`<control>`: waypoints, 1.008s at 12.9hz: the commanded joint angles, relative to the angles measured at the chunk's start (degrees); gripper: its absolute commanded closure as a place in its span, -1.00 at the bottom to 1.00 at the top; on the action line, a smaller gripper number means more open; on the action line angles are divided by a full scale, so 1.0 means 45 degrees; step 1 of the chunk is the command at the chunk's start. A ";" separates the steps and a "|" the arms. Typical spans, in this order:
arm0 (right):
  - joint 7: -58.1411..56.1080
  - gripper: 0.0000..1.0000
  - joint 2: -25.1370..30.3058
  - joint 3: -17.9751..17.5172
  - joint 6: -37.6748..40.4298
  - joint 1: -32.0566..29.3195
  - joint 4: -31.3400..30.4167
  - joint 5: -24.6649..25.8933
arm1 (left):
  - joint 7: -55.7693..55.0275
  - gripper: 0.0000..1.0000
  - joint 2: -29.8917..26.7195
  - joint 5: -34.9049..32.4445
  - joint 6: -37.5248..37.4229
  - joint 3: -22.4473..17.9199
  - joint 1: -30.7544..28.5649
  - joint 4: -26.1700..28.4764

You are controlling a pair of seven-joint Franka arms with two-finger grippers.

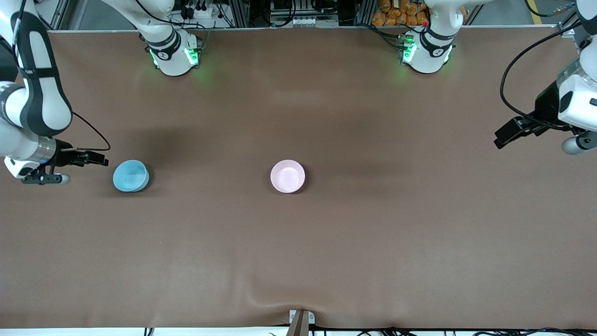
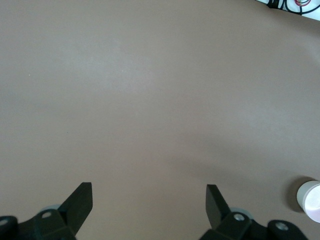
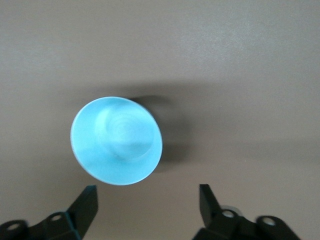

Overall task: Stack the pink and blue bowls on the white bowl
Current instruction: 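Lower the right gripper onto the blue bowl rim and grasp it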

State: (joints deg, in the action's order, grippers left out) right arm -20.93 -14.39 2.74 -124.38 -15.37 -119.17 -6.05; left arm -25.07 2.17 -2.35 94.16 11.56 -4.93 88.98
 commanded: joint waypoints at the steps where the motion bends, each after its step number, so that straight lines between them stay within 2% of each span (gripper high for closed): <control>1: -0.0524 -0.56 -0.0686 -0.0159 -0.1375 -0.0335 -0.0273 -0.0257 | 0.0375 -1.00 -0.0581 0.0190 -0.0610 -0.1609 0.1579 0.0324; 2: -0.0544 -0.48 -0.0766 -0.0159 -0.2176 -0.0296 -0.0585 -0.0257 | 0.0627 -1.00 -0.0658 0.0190 -0.0651 -0.1670 0.1622 0.0382; 4: -0.0544 -0.31 -0.0922 -0.0179 -0.2516 -0.0218 -0.0784 -0.0296 | 0.1971 -1.00 -0.0815 0.0210 -0.0671 -0.1942 0.1661 0.0732; 6: -0.0544 -0.21 -0.1176 -0.0179 -0.2807 -0.0179 -0.0784 -0.0471 | 0.2172 -1.00 -0.1319 0.0268 -0.0729 -0.2159 0.1720 0.1026; 8: -0.0544 0.00 -0.1507 -0.0198 -0.3179 -0.0140 -0.0803 -0.0491 | 0.2231 -1.00 -0.1440 0.0269 -0.0729 -0.2120 0.1720 0.1183; 11: -0.0544 0.05 -0.1645 -0.0218 -0.3376 -0.0140 -0.0803 -0.0608 | 0.2309 -1.00 -0.1382 0.0288 -0.0632 -0.2120 0.1739 0.1183; 12: -0.0544 0.12 -0.1665 -0.0218 -0.3395 -0.0043 -0.0803 -0.0976 | 0.2290 -1.00 -0.1343 0.0307 -0.0496 -0.2120 0.1740 0.1183; 13: -0.0544 0.26 -0.1762 -0.0218 -0.3492 -0.0003 -0.0784 -0.1057 | 0.2309 -1.00 -0.1343 0.0307 -0.0379 -0.2120 0.1740 0.1202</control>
State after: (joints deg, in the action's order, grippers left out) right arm -21.75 -21.90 2.01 -137.95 -15.65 -122.14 -8.86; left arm -15.76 -2.94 -2.13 91.31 2.60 2.42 93.33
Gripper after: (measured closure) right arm 0.555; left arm 0.000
